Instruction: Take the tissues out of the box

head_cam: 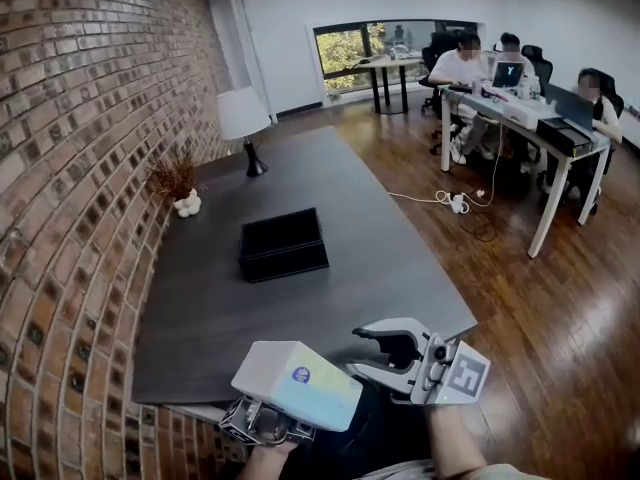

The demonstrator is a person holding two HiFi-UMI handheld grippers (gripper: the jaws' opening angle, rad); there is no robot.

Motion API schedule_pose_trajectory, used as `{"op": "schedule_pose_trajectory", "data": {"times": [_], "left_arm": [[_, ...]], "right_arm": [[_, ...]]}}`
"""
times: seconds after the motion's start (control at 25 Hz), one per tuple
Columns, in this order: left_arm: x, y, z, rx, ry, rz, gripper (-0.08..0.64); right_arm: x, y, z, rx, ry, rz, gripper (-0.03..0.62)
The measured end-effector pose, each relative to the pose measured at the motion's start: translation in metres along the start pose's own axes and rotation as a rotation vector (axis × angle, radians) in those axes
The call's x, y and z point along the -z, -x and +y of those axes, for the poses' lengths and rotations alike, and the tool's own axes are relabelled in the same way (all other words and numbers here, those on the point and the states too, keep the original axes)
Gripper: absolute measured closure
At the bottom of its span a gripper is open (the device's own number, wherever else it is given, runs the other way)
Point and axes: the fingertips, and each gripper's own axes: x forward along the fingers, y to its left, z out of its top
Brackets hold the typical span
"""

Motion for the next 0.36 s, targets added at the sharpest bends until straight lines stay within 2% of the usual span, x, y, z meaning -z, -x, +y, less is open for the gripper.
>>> {"op": "schedule_pose_trajectory", "data": {"times": [0.24,0.36], "left_arm": [[-0.001,-0.018,-0.007,0.015,-0.001,-0.007,0.230],[-0.005,0.000,0.000,-0.004,-0.008,-0.006,0.230]], "right_arm": [[0.003,-0.001,-0.002,0.001,-0.003,-0.007,0.448],[0.005,-0.002,-0.003,0.001,-0.005,-0.011,0.448]]}}
